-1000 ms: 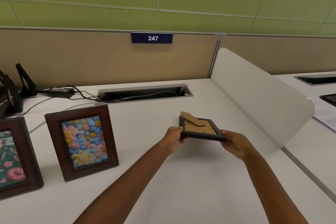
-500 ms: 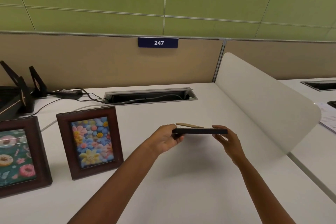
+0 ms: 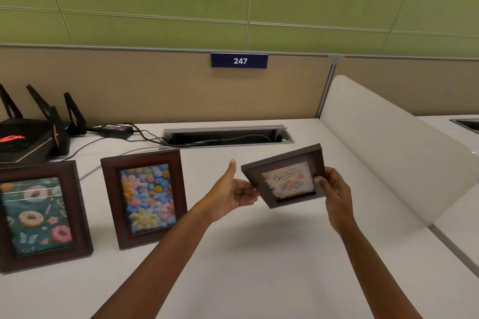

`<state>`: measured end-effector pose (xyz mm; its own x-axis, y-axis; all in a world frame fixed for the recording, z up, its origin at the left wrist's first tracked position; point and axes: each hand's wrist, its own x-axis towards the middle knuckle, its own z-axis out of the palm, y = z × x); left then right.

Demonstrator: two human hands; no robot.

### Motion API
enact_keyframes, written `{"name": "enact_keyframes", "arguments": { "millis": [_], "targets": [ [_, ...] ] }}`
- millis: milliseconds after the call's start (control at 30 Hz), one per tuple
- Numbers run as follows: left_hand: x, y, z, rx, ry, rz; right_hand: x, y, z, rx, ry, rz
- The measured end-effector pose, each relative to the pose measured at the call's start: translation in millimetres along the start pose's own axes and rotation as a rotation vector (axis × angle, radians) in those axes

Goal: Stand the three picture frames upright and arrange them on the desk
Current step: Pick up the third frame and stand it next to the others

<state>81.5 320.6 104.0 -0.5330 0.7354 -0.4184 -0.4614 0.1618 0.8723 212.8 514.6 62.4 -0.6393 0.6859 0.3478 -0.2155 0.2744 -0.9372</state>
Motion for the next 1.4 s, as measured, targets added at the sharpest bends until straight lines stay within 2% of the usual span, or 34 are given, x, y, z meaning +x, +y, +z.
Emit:
{"name": "enact_keyframes", "arguments": {
  "millis": [100,167,333,600,833,1067,1400],
  "targets": [
    [8,-21,-6,0.244,0.094,0.044,-2,1,8,0.095,0.038,0.061],
    [12,-31,-7,0.289,0.129,0.047,-3,2,14,0.157,0.037,0.114],
    [16,-34,-8,0.163,0.125,0.031,-4,4,27,0.201,-0.006,0.223],
    [33,-44,-24,0.027,0.198,0.111,-17,11,45,0.167,-0.043,0.346],
    [44,-46,-31,-0.089,0.225,0.09,-16,20,61,0.175,-0.073,0.382],
    [54,-31,-31,-0.164,0.179,0.12,-3,25,78,0.215,-0.057,0.402],
    [68,-30,-36,-0.149,0.228,0.11,6,38,85,0.223,-0.054,0.44]
  ]
}}
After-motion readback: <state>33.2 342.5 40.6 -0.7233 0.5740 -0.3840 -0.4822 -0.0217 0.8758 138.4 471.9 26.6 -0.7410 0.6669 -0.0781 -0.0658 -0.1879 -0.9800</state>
